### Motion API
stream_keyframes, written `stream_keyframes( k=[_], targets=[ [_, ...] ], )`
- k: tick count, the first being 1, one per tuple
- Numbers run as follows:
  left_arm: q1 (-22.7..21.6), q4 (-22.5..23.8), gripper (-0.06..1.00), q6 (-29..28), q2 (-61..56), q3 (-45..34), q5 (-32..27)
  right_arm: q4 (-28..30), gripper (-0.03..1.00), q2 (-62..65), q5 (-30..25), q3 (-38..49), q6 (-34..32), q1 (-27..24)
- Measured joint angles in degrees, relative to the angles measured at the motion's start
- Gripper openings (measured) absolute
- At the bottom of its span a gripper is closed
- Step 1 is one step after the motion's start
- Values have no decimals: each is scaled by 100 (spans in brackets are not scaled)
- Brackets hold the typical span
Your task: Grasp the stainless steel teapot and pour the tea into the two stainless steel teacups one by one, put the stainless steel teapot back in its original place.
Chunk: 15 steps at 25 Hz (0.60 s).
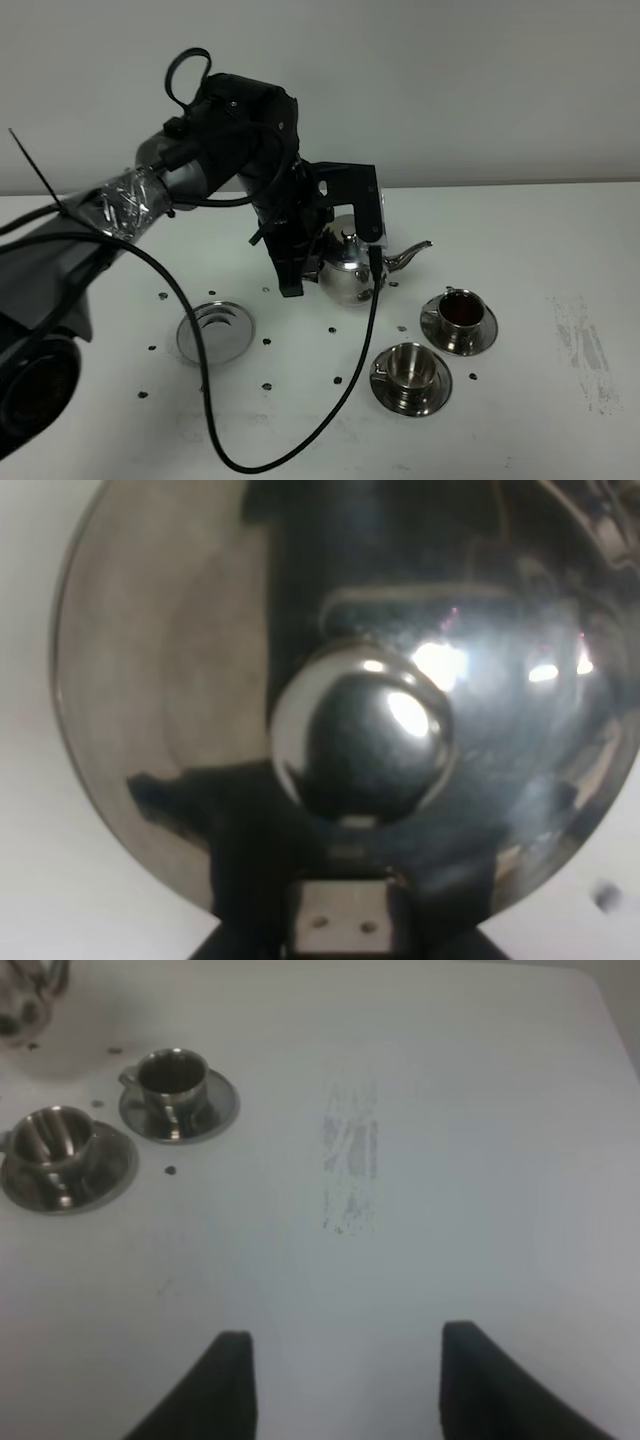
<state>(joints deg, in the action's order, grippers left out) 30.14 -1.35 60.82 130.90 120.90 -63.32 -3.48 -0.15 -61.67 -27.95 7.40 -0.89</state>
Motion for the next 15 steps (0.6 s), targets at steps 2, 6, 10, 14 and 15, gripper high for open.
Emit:
stream_keyframes(
  k=[2, 6, 10, 14, 15],
  targets=[
    [3, 79, 25, 0, -509, -619, 142, 0, 44, 0, 0, 0, 0, 0],
    [48, 260, 25, 0, -1269, -1698, 207, 0, 44, 0, 0, 0, 0, 0],
    [144, 440, 25, 0, -1534, -2235, -25, 0, 44, 0, 0, 0, 0, 0],
    [305, 1029, 25, 0, -1506, -2424, 145, 0, 44, 0, 0, 0, 0, 0],
    [352, 1159, 25, 5, -1493, -2424, 215, 0, 44, 0, 0, 0, 0, 0]
  ],
)
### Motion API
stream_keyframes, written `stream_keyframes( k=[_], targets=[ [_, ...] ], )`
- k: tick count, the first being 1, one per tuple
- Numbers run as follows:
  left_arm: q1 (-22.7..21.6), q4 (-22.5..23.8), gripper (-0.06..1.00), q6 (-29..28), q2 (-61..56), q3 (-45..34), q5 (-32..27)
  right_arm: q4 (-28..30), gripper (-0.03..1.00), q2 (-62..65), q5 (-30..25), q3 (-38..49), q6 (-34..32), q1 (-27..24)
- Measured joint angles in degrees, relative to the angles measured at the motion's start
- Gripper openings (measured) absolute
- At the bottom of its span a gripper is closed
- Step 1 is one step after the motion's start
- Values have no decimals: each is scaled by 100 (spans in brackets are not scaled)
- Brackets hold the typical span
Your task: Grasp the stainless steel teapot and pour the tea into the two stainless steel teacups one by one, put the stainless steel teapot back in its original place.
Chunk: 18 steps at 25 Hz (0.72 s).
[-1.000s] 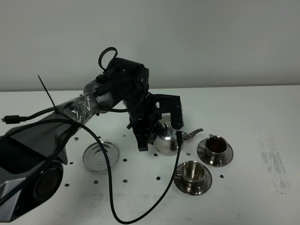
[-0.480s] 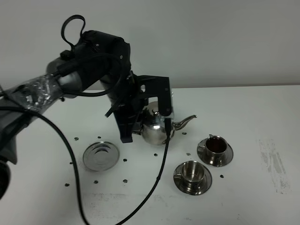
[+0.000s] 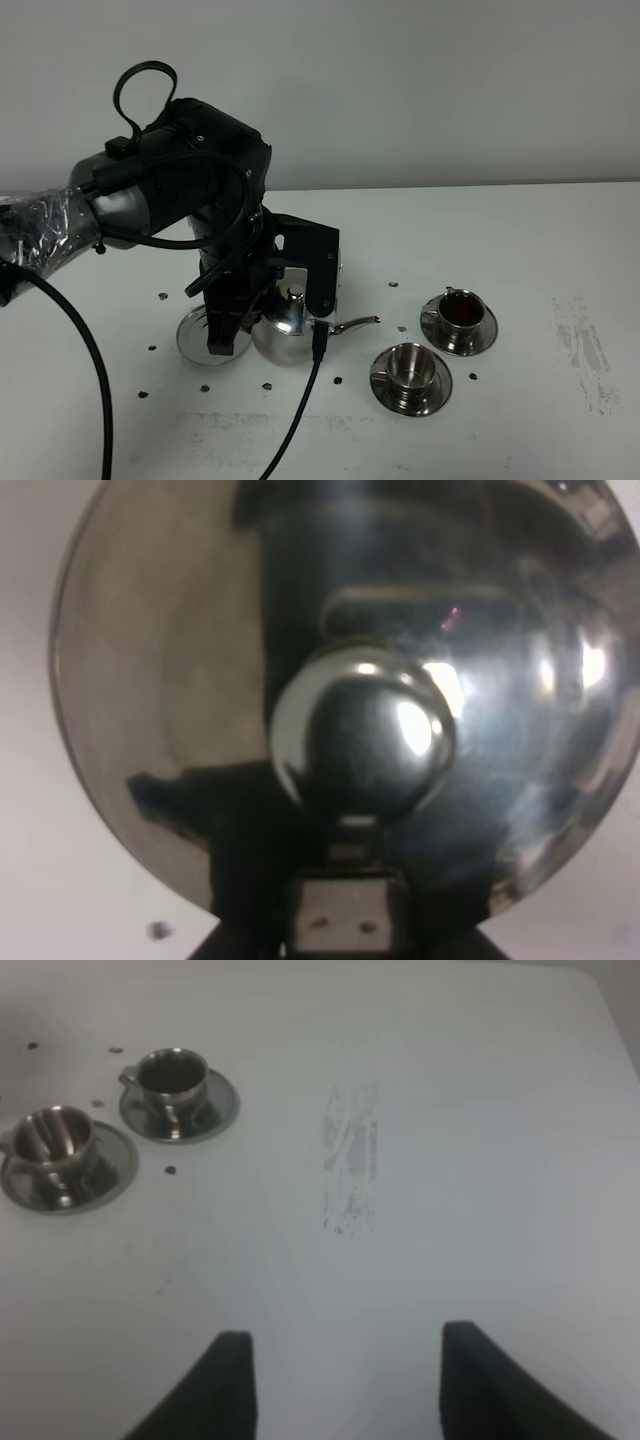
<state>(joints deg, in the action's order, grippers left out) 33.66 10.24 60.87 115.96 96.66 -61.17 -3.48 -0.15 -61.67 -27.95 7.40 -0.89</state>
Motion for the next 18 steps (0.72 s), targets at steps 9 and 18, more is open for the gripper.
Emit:
stream_keyframes(
  k=[9, 18],
  targets=[
    [196, 395, 25, 701, 486, 230, 412, 0, 44, 0, 0, 0, 0, 0],
    [271, 712, 25, 1449, 687, 403, 891, 0, 44, 0, 0, 0, 0, 0]
  ],
)
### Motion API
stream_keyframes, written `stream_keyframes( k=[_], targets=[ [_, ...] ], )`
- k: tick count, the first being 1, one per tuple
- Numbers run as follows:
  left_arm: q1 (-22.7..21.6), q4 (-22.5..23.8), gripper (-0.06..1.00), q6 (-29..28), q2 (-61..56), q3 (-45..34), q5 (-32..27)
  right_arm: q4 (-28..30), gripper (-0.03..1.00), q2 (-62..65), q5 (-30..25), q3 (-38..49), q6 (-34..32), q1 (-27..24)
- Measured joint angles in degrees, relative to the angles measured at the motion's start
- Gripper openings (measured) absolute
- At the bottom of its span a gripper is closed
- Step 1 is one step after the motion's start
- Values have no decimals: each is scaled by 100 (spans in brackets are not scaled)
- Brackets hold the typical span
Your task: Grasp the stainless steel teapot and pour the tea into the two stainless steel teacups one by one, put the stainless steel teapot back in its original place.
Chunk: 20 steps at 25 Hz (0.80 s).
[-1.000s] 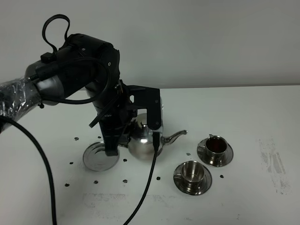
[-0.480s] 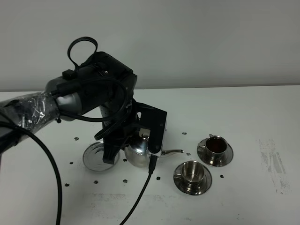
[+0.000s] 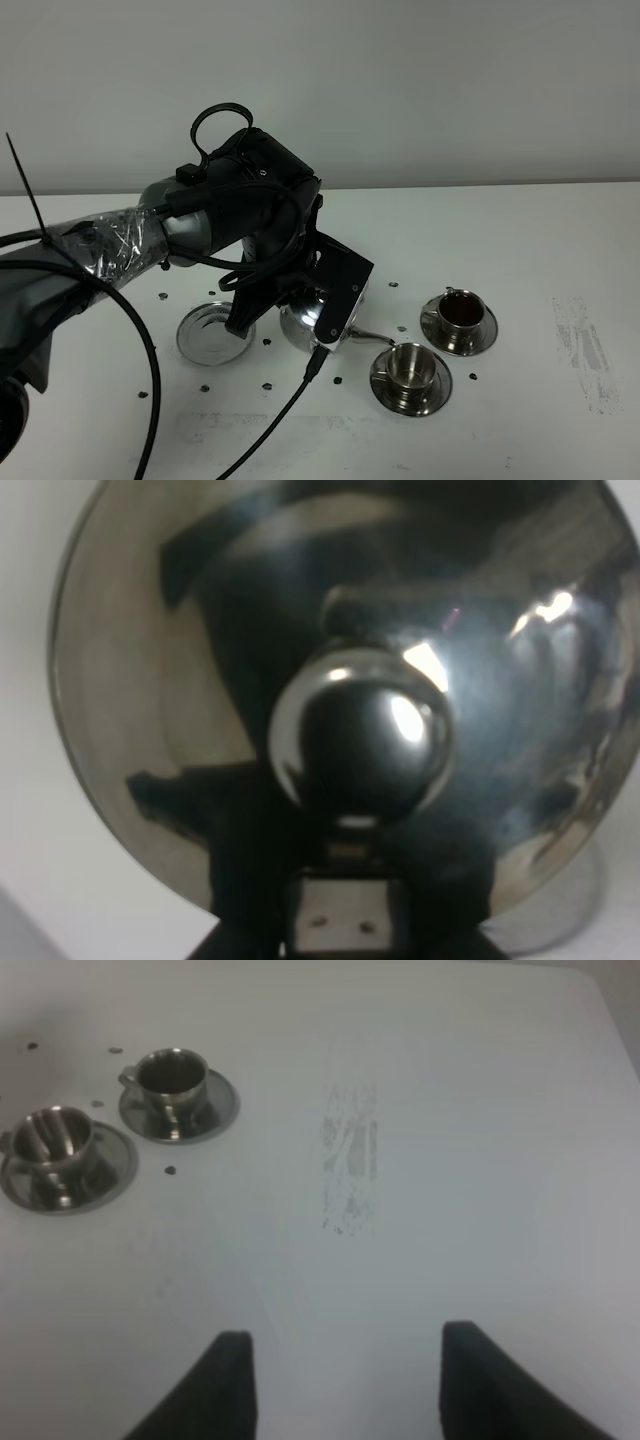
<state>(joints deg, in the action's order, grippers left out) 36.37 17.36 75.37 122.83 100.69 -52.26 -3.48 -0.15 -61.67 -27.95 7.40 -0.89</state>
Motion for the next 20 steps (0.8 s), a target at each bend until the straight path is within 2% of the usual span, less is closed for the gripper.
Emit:
stream_keyframes(
  k=[12, 20],
  targets=[
    [17, 31, 25, 30, 0, 0, 607, 0, 44, 0, 0, 0, 0, 0],
    [166, 596, 25, 52, 121, 0, 496, 0, 44, 0, 0, 0, 0, 0]
  ],
)
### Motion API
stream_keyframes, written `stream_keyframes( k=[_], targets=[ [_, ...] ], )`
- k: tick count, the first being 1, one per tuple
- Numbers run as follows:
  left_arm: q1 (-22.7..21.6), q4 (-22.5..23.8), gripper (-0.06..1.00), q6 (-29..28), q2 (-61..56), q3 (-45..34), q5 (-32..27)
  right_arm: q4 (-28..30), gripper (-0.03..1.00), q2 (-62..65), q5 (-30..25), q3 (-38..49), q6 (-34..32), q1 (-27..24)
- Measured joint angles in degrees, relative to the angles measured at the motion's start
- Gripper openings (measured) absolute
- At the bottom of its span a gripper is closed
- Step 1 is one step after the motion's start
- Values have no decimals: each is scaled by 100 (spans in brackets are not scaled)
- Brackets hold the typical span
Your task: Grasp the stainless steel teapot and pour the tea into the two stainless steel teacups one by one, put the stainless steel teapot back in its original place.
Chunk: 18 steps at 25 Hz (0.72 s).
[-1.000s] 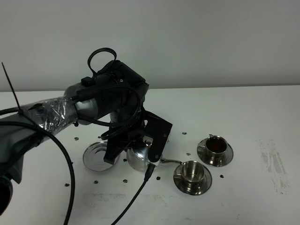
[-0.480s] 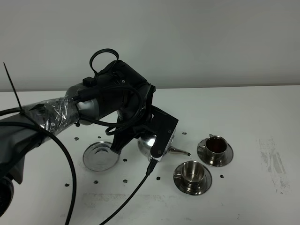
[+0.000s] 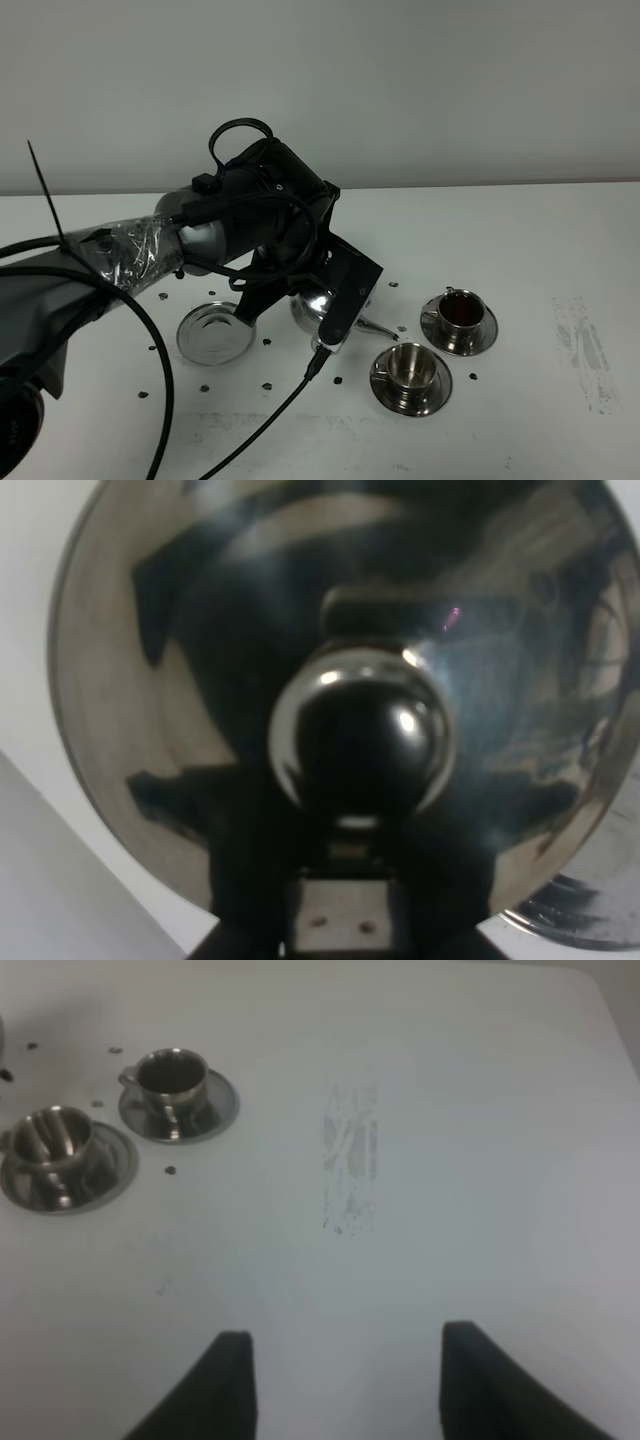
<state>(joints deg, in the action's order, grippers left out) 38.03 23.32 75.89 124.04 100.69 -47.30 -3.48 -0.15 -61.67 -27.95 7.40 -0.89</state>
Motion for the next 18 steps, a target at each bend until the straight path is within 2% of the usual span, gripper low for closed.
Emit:
stream_keyframes(
  k=[6, 13, 18],
  targets=[
    [142, 246, 25, 1, 94, 0, -11, 0, 44, 0, 0, 0, 0, 0],
    [253, 800, 25, 6, 118, 0, 63, 0, 44, 0, 0, 0, 0, 0],
    [369, 980, 25, 6, 118, 0, 168, 0, 44, 0, 0, 0, 0, 0]
  ],
)
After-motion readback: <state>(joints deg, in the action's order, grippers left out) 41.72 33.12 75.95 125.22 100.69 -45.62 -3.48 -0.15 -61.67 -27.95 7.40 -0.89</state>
